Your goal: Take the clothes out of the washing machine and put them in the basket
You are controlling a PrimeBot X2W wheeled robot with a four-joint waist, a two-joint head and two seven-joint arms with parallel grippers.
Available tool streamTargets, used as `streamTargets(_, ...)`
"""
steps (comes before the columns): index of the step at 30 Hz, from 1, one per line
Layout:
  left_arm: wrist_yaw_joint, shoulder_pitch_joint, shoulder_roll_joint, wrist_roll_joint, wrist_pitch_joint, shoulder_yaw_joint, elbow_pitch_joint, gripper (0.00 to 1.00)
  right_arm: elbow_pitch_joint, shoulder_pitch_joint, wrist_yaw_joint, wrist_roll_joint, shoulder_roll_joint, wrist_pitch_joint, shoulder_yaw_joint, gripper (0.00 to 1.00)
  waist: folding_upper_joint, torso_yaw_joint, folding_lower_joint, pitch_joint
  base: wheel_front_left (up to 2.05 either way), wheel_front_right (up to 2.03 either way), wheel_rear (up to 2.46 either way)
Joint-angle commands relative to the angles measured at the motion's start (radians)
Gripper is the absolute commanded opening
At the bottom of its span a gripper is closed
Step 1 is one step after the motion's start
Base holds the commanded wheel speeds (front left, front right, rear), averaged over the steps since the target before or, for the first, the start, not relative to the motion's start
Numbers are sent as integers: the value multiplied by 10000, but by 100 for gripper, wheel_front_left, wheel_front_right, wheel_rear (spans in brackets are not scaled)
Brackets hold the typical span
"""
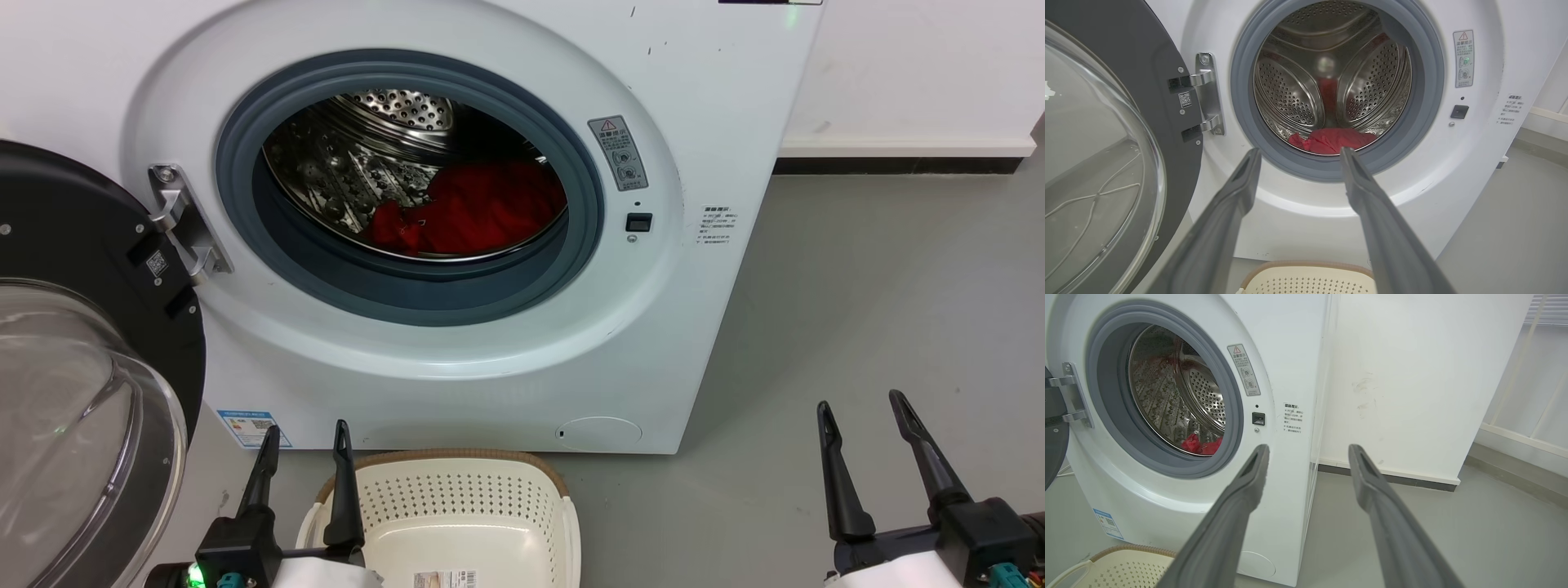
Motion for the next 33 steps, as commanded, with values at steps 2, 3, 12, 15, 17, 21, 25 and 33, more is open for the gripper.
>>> streamTargets(2,9,21,17,-24,-28,16,34,100,63,48,-3,54,-14,-25,-18,100,0,15,0,10,0,0,0)
streamTargets(3,6,19,17,-19,-28,15,43,100,76,50,-3,57,-14,-25,-25,100,0,20,0,13,0,0,0)
streamTargets(12,42,49,17,3,-28,34,73,100,136,50,-3,54,-14,-25,-33,100,0,25,0,20,0,0,0)
streamTargets(15,53,44,17,6,-28,42,73,100,134,36,-3,43,-14,-25,-24,100,0,22,0,20,0,0,0)
streamTargets(17,47,36,16,0,-28,41,82,100,133,30,-3,50,-14,-25,-20,100,0,13,0,19,0,0,0)
streamTargets(21,75,-11,18,-85,-28,62,129,100,118,-6,-3,66,-14,-25,1,100,0,-24,0,34,0,0,0)
streamTargets(25,-11,-231,18,-117,-28,64,281,100,95,-70,-3,87,-14,-25,13,100,0,-62,0,80,0,0,0)
streamTargets(33,-895,-1567,16,-168,-28,255,1265,100,18,-345,-3,62,-14,-25,79,100,0,-269,0,495,0,0,0)
